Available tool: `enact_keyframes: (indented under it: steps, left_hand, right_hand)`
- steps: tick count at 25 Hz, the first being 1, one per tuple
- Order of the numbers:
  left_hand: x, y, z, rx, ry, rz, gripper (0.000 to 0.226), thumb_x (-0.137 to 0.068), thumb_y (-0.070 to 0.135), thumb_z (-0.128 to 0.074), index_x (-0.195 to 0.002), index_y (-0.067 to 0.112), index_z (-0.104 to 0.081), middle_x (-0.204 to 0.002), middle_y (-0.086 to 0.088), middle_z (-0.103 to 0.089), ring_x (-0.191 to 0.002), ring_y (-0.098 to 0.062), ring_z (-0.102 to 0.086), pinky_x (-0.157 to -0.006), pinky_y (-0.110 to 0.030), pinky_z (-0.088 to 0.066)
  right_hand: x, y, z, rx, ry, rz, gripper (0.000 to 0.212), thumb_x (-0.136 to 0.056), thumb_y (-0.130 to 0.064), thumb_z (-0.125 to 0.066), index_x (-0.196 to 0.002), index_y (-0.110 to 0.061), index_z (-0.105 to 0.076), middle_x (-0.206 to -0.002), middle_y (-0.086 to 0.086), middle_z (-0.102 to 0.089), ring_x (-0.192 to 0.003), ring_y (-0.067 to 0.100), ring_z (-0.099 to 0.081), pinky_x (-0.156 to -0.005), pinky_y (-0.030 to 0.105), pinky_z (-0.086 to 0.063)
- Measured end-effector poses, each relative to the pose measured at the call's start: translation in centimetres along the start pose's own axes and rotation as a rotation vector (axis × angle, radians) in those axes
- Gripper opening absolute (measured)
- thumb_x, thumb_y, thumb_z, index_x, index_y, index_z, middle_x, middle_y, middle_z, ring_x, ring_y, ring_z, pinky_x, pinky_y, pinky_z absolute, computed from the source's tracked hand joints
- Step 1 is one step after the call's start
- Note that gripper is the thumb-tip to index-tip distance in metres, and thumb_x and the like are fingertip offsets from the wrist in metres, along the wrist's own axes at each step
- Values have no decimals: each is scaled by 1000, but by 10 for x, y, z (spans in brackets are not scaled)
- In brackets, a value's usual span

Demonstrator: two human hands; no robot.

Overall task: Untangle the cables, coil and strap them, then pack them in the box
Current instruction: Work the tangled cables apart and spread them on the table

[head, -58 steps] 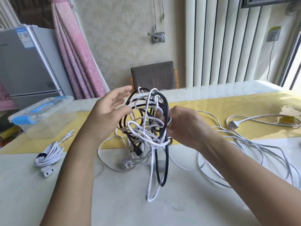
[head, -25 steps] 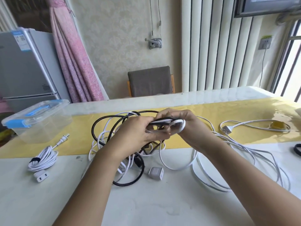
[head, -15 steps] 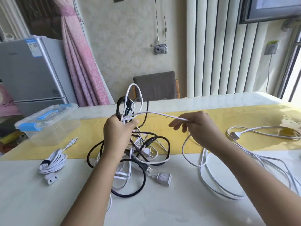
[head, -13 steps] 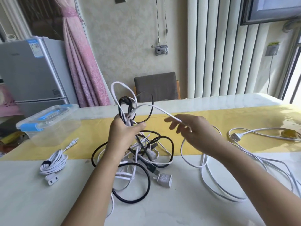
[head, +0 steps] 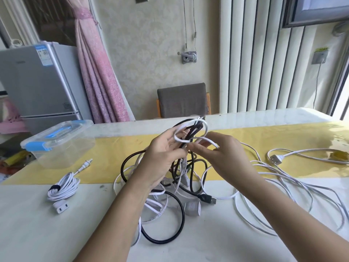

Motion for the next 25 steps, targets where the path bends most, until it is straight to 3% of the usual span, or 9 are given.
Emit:
enact_keyframes:
  steps: [3, 5, 7, 10, 15, 18, 20, 22, 25]
  left_hand:
    - [1, 6, -6, -133, 26, -77, 28, -87, -8, -57, -102, 15, -65, -94, 4, -74, -93, -8, -68, -81, -20, -52]
    - [2, 13, 5, -216, 179, -162, 14, -93, 4, -55, -95, 13, -65, -84, 1, -74, -81, -13, -71, -74, -24, -55]
    - [4, 20, 20, -264, 367, -203, 12, -97, 13, -51, -89, 15, -59, -72, 0, -71, -64, -16, -70, -60, -23, -54]
    - [9, 29, 39, -360, 557, -172, 22, -102, 24, -40, -82, 21, -49, -53, -1, -64, -40, -18, -59, -41, -24, -46]
    - [18, 40, 96, -762, 891, -196, 32, -100, 31, -39, -86, 7, -55, -76, -23, -64, -74, -38, -59, -64, -37, -39]
    - [16, 36, 94, -683, 825, -133, 35, -98, 28, -48, -75, 4, -60, -68, -14, -62, -68, -26, -54, -61, -33, -34]
    - [9, 28, 77, -468, 630, -59, 34, -94, 23, -55, -67, 5, -66, -76, -9, -67, -73, -12, -56, -64, -26, -40]
    - [4, 12, 56, -46, 415, 119, 46, -95, 14, -49, -51, 6, -60, -92, -17, -71, -89, -20, -67, -71, -25, -53]
    - [5, -5, 40, 297, 331, 326, 39, -100, 20, -41, -63, 13, -50, -83, -20, -73, -74, -26, -72, -61, -30, -57]
  right_hand:
    - [-1, 8, -1, -106, 1, -76, 15, -87, -27, -64, -77, -19, -73, -56, -7, -64, -45, 2, -49, -44, 12, -33]
    - [-1, 11, -7, -322, -58, -163, 21, -93, -20, -57, -78, -11, -68, -54, -1, -62, -38, 4, -37, -42, 15, -27]
    - [-2, 12, -12, -633, -94, -256, 26, -99, -16, -44, -75, -10, -54, -73, 9, -71, -40, 11, -31, -42, 18, -24]
    - [-5, 15, -8, -652, -130, -316, 38, -102, -26, -39, -65, -16, -36, -50, 4, -57, -40, 13, -21, -41, 20, -18]
    - [-22, 38, 38, -429, 105, -353, 38, -97, -23, -49, -60, -17, -42, -42, -6, -34, -35, 7, -20, -34, 17, -17]
    - [-27, 54, 55, -287, 155, -401, 29, -95, -19, -51, -66, -13, -52, -51, -2, -47, -40, 10, -28, -39, 20, -23]
    - [-24, 57, 62, -140, 171, -399, 5, -90, -17, -59, -86, -15, -57, -83, 4, -57, -52, 10, -41, -50, 26, -32]
    - [-20, 52, 66, 44, 134, -349, 37, -80, -16, -73, -108, -18, -50, -111, 2, -44, -67, 7, -46, -61, 29, -34]
    - [-9, 13, 77, 408, 237, -101, 55, -68, -26, -84, -105, -16, -44, -107, 0, -39, -77, 24, -47, -64, 32, -32]
Point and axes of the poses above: each hand's wrist, its own x-axis away from the middle knuckle, its own z-axis out of the back of the hand, y = z × x, the point moved 6 cm from there along -x, towards the middle knuckle
